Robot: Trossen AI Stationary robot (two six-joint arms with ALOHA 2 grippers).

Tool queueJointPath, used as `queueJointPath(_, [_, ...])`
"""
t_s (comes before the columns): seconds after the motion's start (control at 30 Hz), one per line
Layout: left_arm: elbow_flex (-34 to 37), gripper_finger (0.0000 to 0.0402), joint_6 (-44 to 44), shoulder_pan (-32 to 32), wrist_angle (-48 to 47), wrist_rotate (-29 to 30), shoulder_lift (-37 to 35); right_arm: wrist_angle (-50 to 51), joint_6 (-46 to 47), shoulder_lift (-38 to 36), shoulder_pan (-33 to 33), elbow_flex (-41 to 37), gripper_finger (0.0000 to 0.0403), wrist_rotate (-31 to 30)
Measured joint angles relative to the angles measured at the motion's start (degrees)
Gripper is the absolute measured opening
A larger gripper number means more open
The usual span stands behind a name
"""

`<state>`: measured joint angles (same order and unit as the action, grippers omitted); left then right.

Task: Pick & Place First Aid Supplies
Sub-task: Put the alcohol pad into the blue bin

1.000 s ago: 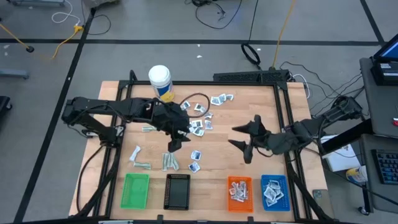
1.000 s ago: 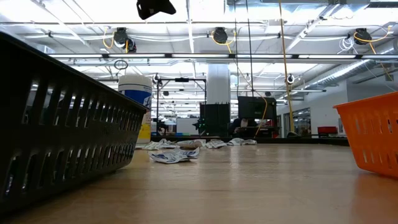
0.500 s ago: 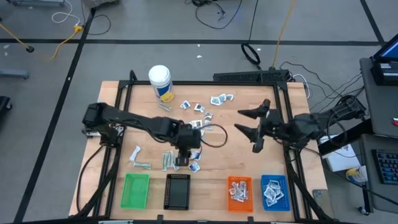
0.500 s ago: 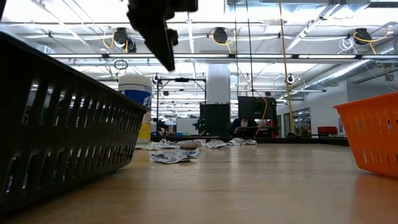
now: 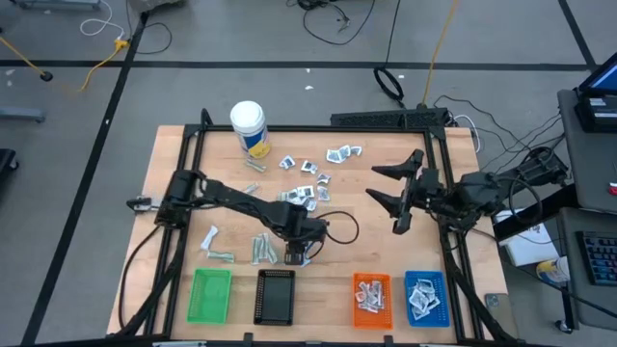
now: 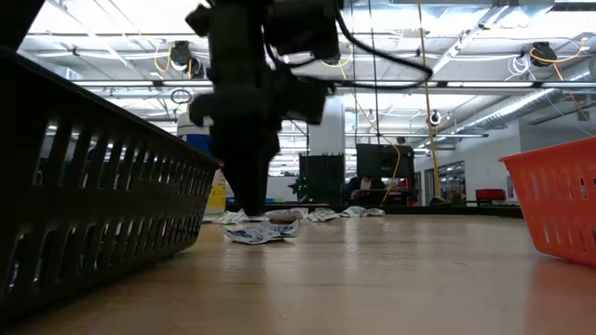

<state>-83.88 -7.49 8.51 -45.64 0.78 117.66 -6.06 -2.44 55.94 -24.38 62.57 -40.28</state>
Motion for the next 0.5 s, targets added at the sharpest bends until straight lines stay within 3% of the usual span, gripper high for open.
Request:
queueJointPath(0.37, [-0.13,0.0185,-0.54,0.00,1.83,1.25,2.24,0.48,0.00,0.01,0.02,0.00,0.0242,-0.10])
queueJointPath(0.5, [-0.24,0.0141,-0.30,0.04,1.89,0.69,2.74,0.22,-1.30,0.01,0.02,0.00,0.0242,-0.15])
